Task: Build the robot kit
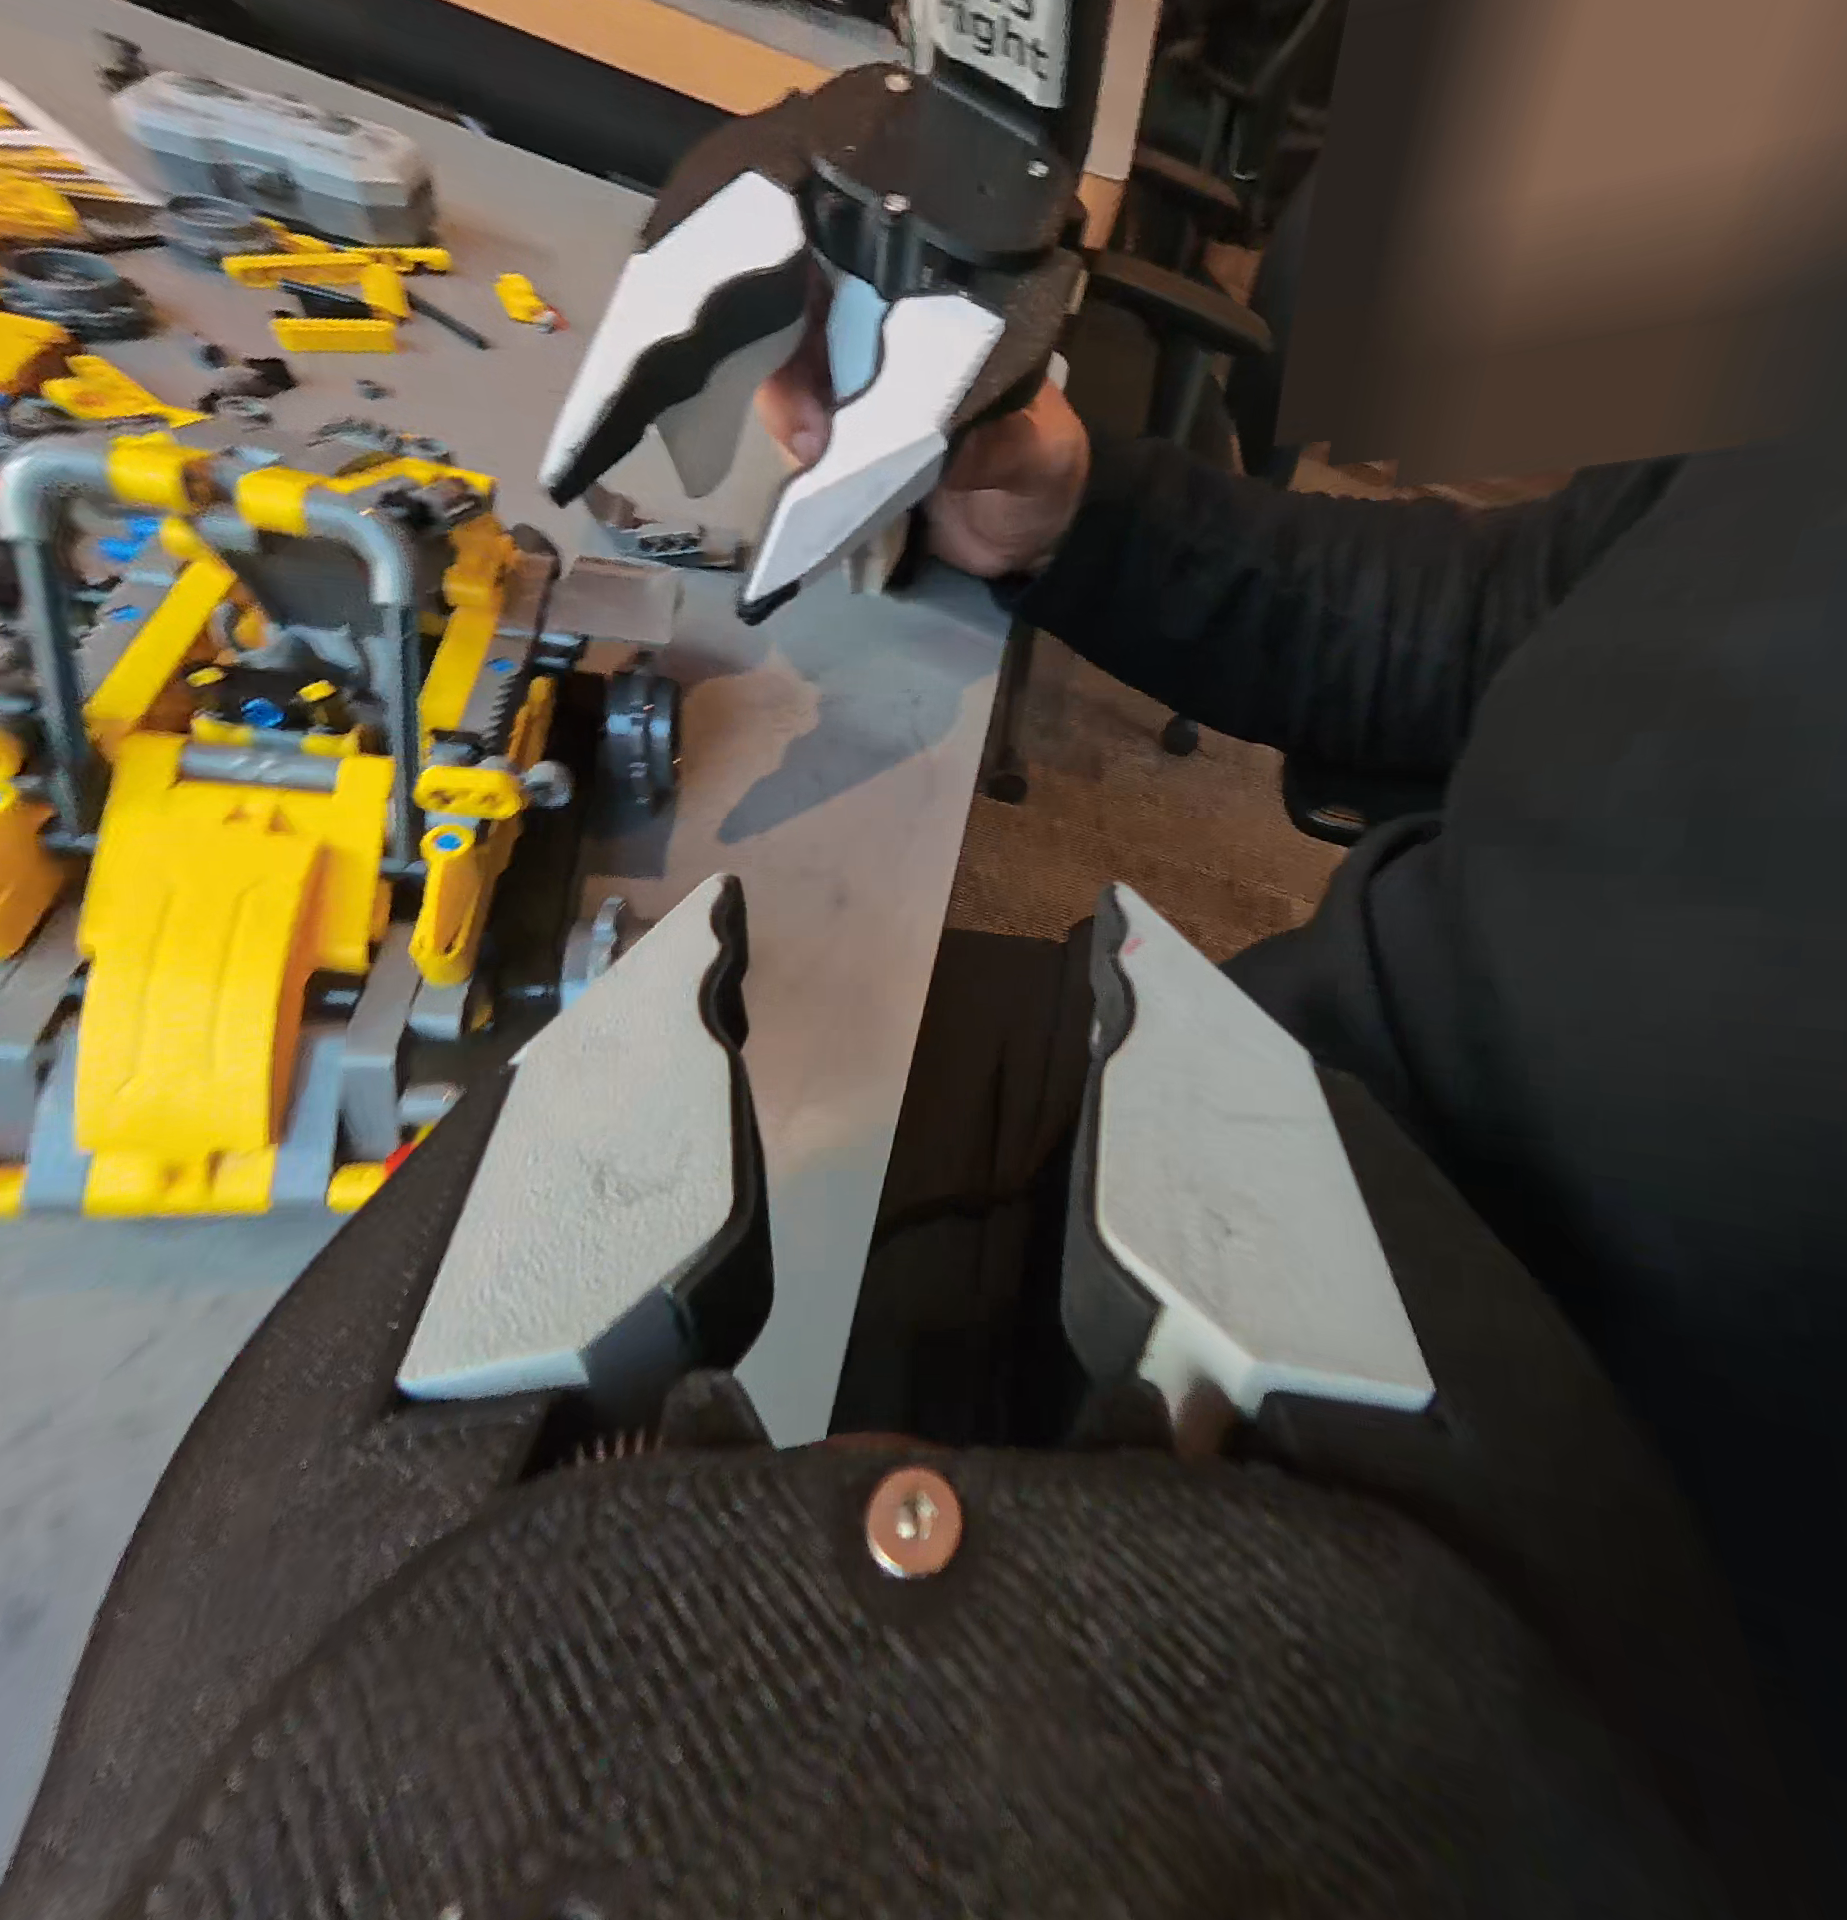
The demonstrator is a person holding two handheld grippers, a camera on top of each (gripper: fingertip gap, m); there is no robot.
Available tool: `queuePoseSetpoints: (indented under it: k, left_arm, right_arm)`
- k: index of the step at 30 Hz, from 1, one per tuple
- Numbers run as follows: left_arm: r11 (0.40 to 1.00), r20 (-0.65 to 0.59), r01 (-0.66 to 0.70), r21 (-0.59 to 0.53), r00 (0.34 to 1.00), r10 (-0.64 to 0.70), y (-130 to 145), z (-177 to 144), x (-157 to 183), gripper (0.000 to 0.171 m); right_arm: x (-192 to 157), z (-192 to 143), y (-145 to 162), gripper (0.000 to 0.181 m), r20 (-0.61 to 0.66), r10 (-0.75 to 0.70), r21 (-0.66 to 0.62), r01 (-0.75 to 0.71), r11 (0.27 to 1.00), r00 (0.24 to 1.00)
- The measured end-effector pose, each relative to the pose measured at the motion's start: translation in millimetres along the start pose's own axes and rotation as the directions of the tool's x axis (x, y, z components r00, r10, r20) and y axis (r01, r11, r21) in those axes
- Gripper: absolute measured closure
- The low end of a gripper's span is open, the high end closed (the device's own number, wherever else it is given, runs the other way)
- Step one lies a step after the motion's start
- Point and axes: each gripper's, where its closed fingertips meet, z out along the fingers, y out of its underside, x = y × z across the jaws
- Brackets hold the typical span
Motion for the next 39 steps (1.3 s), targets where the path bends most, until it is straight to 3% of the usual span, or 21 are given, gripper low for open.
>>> queuePoseSetpoints:
  k: [8,15,27,31,39]
  left_arm:
    - [0.997,0.19,-0.021,0.068,0.982,0.007,5.6,-37.2,-29.6,0.113]
    - [0.995,0.258,-0.06,0.077,0.965,0.038,11.3,-54.5,-46.9,0.117]
    - [0.996,0.188,-0.009,0.087,0.982,-0.008,15.7,-51.8,-46.5,0.12]
    - [0.988,0.169,0.062,0.139,0.982,-0.085,11.1,-58.6,-52.3,0.122]
    - [0.986,0.124,0.143,0.082,0.981,-0.153,16.0,-49.8,-54.6,0.117]
  right_arm:
    - [-0.2,4.1,4.7,0.139,-0.027,-0.038,-0.038,0.037,0.999,0.999]
    - [0.8,4.3,4.8,0.14,-0.025,-0.028,-0.039,0.027,0.999,0.999]
    - [3.1,-0.6,0.4,0.139,-0.042,-0.034,-0.004,0.033,0.999,0.999]
    - [3.6,-12.4,-1.1,0.139,-0.128,-0.088,0.016,0.091,0.996,0.988]
    - [7.5,-35.4,2.0,0.145,-0.23,-0.13,0.028,0.14,0.99,0.965]
